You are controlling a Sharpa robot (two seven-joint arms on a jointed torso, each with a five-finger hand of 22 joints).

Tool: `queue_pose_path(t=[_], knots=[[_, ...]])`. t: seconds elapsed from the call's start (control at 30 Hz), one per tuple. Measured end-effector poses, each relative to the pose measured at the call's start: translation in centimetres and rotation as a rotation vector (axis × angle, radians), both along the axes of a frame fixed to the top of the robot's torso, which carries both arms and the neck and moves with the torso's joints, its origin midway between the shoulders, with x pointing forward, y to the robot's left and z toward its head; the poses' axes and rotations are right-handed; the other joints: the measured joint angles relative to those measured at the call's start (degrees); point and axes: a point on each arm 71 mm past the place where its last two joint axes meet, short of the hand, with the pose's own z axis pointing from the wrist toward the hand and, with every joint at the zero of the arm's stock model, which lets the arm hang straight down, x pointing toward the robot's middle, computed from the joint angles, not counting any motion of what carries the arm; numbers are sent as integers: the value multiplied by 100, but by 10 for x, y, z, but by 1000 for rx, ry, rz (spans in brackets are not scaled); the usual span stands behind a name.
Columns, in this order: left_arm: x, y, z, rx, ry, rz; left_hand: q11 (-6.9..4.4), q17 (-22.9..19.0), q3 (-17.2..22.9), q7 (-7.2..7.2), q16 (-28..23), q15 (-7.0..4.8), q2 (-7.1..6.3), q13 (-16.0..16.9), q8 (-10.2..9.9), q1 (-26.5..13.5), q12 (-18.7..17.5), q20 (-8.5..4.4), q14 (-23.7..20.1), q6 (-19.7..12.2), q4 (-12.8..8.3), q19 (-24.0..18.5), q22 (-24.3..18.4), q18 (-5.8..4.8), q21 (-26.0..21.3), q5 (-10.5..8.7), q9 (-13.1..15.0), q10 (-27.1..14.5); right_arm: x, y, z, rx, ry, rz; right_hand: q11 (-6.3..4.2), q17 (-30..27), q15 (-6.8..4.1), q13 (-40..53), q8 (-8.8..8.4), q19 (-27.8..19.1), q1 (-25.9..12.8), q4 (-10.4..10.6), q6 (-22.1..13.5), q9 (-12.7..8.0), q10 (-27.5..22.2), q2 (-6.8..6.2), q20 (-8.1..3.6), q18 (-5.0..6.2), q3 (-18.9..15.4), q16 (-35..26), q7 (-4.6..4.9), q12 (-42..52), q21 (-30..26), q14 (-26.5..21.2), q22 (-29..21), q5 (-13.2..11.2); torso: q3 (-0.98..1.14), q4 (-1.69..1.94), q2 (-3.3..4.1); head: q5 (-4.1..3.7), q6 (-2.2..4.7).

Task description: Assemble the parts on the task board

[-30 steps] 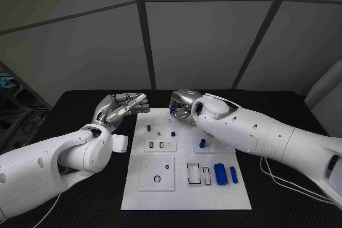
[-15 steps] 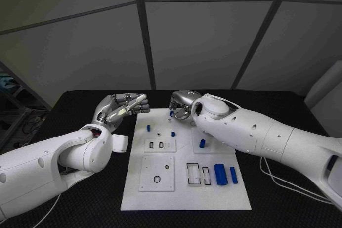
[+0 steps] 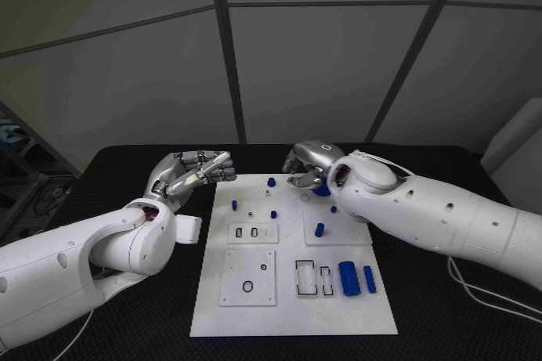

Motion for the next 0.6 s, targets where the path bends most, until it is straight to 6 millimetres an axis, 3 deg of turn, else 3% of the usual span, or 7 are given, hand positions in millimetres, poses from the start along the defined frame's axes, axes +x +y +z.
queue_pose_path(t=[0.1,0.17,0.33,0.47,0.57,0.6], knots=[[1,2,0,2,0,4,0,0,0,0,0,0,21,0,0,-20,0,0,0,0,0,0,0,1,0,0,0,0,-6,-32,4,29,19,-36,24,33,-9,-6,-27,26,-267,129,-82,-16,45,-267,9,0,-250,32,84,-5,10,9,3,161,3,-34,-9,0,18],[1,3,0,2,0,5,0,0,0,0,0,0,20,0,0,-21,0,0,0,0,0,0,0,1,0,0,0,0,-7,-47,6,46,31,-59,94,24,-7,-20,-45,-8,-353,190,-206,-28,-25,-353,43,-1,-494,32,126,-55,-24,7,-61,230,7,-53,-14,0,28],[2,6,-1,5,1,11,0,0,0,0,0,0,20,0,0,-20,0,0,0,0,0,0,1,1,0,0,0,0,-11,-78,11,82,56,-105,139,29,13,17,-45,-17,-125,409,-327,-21,-70,-200,91,-1,-1495,32,125,-32,-78,-13,-143,247,25,-118,-24,-1,59],[2,6,-1,5,1,12,0,0,0,0,0,0,20,0,0,-20,0,0,0,0,0,0,-4,0,0,0,0,0,-10,-92,11,91,74,-137,4,195,7,188,-45,28,31,552,-461,-21,447,-146,46,-1,-1869,125,72,340,-78,-13,-113,247,35,-146,-30,-1,83],[2,5,-1,4,1,10,0,0,0,0,0,0,20,0,0,-20,0,0,0,0,0,0,-4,0,0,0,0,0,-8,-93,9,93,94,-154,-139,509,-135,481,-45,193,195,638,-548,-21,1033,-173,-51,-4,-2131,270,-15,847,35,-4,100,294,38,-149,-30,-10,93],[3,4,-1,4,1,9,0,0,0,0,0,0,20,0,0,-20,0,0,0,0,0,0,-4,0,0,0,0,0,-6,-93,8,94,105,-160,-181,675,-186,742,-27,331,274,683,-554,-13,1162,-181,-100,-58,-2257,390,-59,1191,152,-4,289,364,38,-149,-30,-12,94]])
